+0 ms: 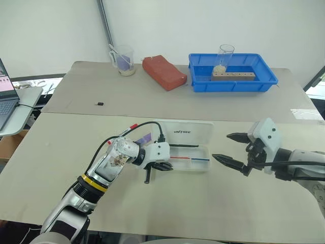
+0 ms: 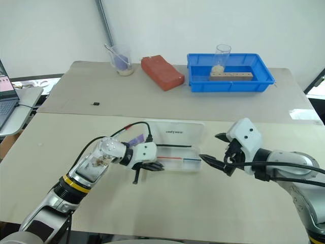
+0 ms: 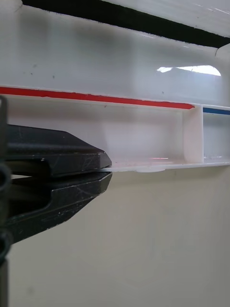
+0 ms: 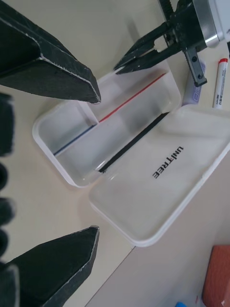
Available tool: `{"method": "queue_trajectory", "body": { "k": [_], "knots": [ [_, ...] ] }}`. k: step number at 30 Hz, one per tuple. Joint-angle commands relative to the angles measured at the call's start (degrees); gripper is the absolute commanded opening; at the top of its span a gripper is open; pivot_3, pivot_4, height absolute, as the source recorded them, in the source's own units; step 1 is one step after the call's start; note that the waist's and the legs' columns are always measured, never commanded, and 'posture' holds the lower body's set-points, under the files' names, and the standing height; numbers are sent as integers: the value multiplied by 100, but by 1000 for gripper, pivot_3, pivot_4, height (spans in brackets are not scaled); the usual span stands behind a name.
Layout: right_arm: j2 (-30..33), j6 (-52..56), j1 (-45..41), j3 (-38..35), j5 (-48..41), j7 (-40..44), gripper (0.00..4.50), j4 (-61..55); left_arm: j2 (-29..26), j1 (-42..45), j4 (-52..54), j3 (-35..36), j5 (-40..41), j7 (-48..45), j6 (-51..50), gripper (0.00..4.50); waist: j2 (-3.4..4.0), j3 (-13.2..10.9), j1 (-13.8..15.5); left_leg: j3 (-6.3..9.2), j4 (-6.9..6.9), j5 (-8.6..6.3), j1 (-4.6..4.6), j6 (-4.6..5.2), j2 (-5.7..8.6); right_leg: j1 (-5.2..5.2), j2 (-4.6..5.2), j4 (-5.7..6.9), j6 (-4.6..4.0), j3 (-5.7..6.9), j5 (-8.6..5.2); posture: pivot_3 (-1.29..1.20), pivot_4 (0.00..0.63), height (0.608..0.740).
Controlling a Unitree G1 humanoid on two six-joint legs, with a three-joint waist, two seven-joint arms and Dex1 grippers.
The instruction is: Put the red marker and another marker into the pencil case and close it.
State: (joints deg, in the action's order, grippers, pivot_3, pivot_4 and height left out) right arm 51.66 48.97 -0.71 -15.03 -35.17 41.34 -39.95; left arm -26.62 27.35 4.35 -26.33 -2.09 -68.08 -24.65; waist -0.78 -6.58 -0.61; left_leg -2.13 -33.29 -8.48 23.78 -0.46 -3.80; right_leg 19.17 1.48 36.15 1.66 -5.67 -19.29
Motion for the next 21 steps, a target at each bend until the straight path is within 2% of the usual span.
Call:
{"method": "queue_trajectory", "body": {
  "k": [1,2,9,10,13,17,21],
  "knots": [
    [71,-126,26,-71,-49,124,4500,-47,-17,-18,253,-39,54,112,-77,664,0,0,-8,1,0,0,0,0,0,0,-1,0,0,0,0,0,150,740],
    [74,-142,24,-60,-30,147,4500,-24,-49,-30,271,-34,74,95,-68,894,0,0,-9,1,0,0,0,0,0,0,-1,0,-1,0,0,0,150,740],
    [86,-197,-51,-2,41,236,4500,83,-392,3,717,239,438,-91,-349,4164,0,-1,-9,2,0,0,0,0,0,1,-1,1,-6,0,3,0,150,740],
    [94,-195,-62,3,38,247,4500,84,-478,25,855,340,549,-126,-454,4466,0,-1,-12,2,1,0,0,0,0,1,-1,0,-5,0,3,0,150,740],
    [131,-197,-98,13,23,308,4500,108,-661,71,1220,637,834,-106,-713,4466,0,-1,-14,2,1,0,0,0,-1,2,-2,1,-5,0,3,0,150,740],
    [187,-200,-336,95,-37,414,4500,219,-1082,285,1838,1372,1761,-332,-1621,4466,1,-3,-22,2,1,0,0,0,-2,3,-2,2,0,0,-1,0,150,740],
    [169,-151,-675,213,-114,502,4500,318,-1412,623,1956,2025,2536,-294,-2435,4466,1,-3,-15,4,1,0,-1,0,-2,2,-3,1,5,3,-3,0,150,740]
  ]
}}
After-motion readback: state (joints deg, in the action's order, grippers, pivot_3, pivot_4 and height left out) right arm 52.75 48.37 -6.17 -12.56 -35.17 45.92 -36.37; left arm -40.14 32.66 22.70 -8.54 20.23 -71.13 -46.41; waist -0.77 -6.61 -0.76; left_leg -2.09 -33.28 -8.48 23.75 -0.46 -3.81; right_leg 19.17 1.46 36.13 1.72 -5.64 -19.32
